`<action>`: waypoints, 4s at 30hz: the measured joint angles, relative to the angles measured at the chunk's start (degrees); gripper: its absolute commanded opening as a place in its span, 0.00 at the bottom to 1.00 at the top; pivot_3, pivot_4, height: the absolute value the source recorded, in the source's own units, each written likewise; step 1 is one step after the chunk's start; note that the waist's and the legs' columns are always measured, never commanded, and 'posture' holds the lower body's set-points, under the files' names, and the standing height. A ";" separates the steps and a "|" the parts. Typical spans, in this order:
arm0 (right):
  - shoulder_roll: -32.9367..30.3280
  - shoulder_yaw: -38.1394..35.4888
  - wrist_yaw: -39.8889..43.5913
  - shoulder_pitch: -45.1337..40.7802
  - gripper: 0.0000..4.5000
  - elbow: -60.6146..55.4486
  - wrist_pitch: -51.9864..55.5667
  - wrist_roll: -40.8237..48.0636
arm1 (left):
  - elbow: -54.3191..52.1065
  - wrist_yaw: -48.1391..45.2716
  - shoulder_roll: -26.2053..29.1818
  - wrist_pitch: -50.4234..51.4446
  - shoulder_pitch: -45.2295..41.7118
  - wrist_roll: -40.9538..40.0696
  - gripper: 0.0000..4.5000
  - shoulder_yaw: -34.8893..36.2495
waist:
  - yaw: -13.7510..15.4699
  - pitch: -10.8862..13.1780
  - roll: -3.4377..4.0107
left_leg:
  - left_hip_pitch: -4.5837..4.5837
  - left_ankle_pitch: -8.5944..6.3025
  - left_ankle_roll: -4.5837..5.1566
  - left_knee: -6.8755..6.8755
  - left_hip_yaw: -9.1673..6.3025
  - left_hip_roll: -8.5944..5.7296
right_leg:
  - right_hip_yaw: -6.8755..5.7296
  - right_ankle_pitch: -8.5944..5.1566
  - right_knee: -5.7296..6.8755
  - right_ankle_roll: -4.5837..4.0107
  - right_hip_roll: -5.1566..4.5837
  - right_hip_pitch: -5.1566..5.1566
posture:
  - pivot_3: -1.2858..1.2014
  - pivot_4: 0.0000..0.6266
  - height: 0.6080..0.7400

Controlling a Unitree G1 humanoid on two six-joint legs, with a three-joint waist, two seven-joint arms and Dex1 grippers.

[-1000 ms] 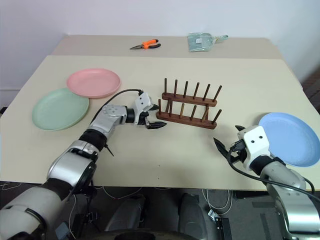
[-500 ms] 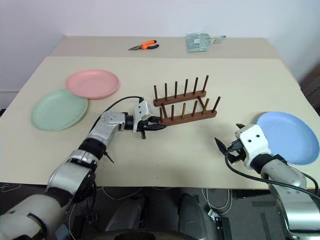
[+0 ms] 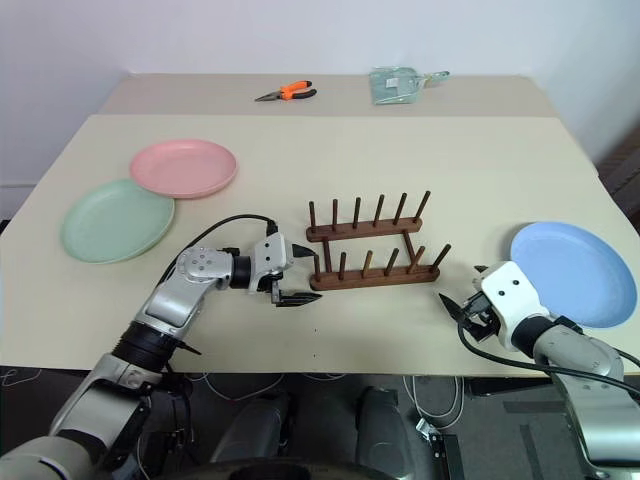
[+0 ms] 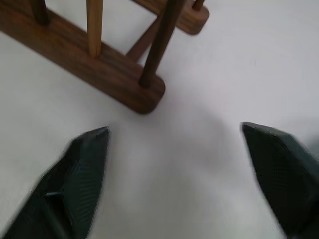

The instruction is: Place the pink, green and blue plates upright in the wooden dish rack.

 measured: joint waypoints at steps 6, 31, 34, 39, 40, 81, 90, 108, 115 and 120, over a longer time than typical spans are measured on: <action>0.16 1.65 2.79 2.15 0.00 -3.16 2.26 2.31 | -13.28 -7.69 8.15 12.73 7.87 -8.20 0.14 0.58 | -0.31 -0.11 0.18 | -0.02 0.00 0.00 0.03 0.01 0.05 | 0.02 -0.16 0.00 -0.15 -0.04 0.00 | 0.52 0.24 1.00; 13.57 18.37 -15.33 -34.36 0.00 32.49 -5.71 -13.85 | 11.26 31.39 -15.32 7.51 -6.09 1.66 0.06 0.25 | -0.18 -0.45 0.00 | 0.11 0.07 -0.10 0.11 0.00 -0.05 | 0.01 0.18 0.10 -0.21 0.03 0.09 | 0.52 0.24 1.00; 13.56 18.64 -15.00 -35.03 0.00 33.70 -6.67 -14.01 | 13.52 32.22 -15.32 5.45 -6.87 1.88 0.06 0.47 | -0.19 -0.49 0.03 | 0.12 0.08 -0.11 0.11 0.00 -0.06 | 0.01 0.18 0.11 -0.21 0.03 0.09 | 0.52 0.24 1.00; 12.58 17.42 -11.19 -32.17 0.37 29.40 -5.28 -11.83 | 14.54 33.80 -15.39 3.83 -6.74 2.10 0.05 0.97 | -0.25 -0.53 0.05 | 0.13 0.08 -0.10 0.10 -0.02 -0.05 | 0.01 0.16 0.15 -0.18 0.03 0.09 | 0.52 0.24 1.00; 12.15 17.22 -10.11 -30.70 0.51 27.29 -4.80 -11.09 | 14.43 34.16 -15.38 3.86 -6.58 2.10 0.05 1.18 | -0.32 -0.54 0.07 | 0.13 0.07 -0.11 0.10 -0.01 -0.05 | 0.01 0.15 0.15 -0.17 0.03 0.09 | 0.52 0.24 1.00; 11.62 26.45 -4.03 -27.65 1.00 14.51 -6.68 -11.25 | 26.28 74.36 -8.37 30.57 -25.43 -21.23 0.13 54.80 | -0.59 -0.36 -0.33 | -0.01 0.17 -0.31 0.03 -0.17 -0.16 | -0.02 0.05 0.56 -0.04 -0.01 -0.26 | 0.52 0.24 1.00; 10.96 24.62 -1.66 -29.58 1.00 8.66 -3.35 -8.03 | 10.03 62.60 -8.86 26.88 -20.69 -22.27 0.01 42.97 | -1.13 -0.34 -0.34 | -0.05 0.17 -0.33 0.05 -0.17 -0.16 | 0.00 0.07 0.54 -0.06 -0.02 -0.25 | 0.52 0.24 1.00; 11.21 38.88 -10.44 -56.89 0.70 25.10 -22.50 -36.88 | -16.13 61.75 -23.54 43.85 -21.63 -38.47 0.00 33.02 | -1.41 -0.31 -0.33 | -0.05 0.20 -0.35 0.01 -0.14 -0.15 | 0.03 0.07 0.54 -0.09 0.01 -0.32 | 0.52 0.24 1.00; 11.57 38.71 -12.33 -57.46 0.00 25.46 -24.77 -40.71 | -16.27 62.83 -22.80 45.35 -21.59 -40.30 0.27 34.79 | -1.25 -0.31 -0.34 | -0.06 0.20 -0.36 0.02 -0.14 -0.16 | 0.03 0.07 0.52 -0.09 0.01 -0.30 | 0.52 0.24 1.00; 11.44 38.42 -13.45 -56.67 0.00 25.13 -24.79 -43.55 | -16.55 63.87 -24.75 44.92 -21.60 -43.39 0.85 36.06 | -1.16 -0.31 -0.34 | -0.06 0.20 -0.36 0.03 -0.14 -0.16 | 0.03 0.07 0.50 -0.09 0.00 -0.27 | 0.52 0.24 1.00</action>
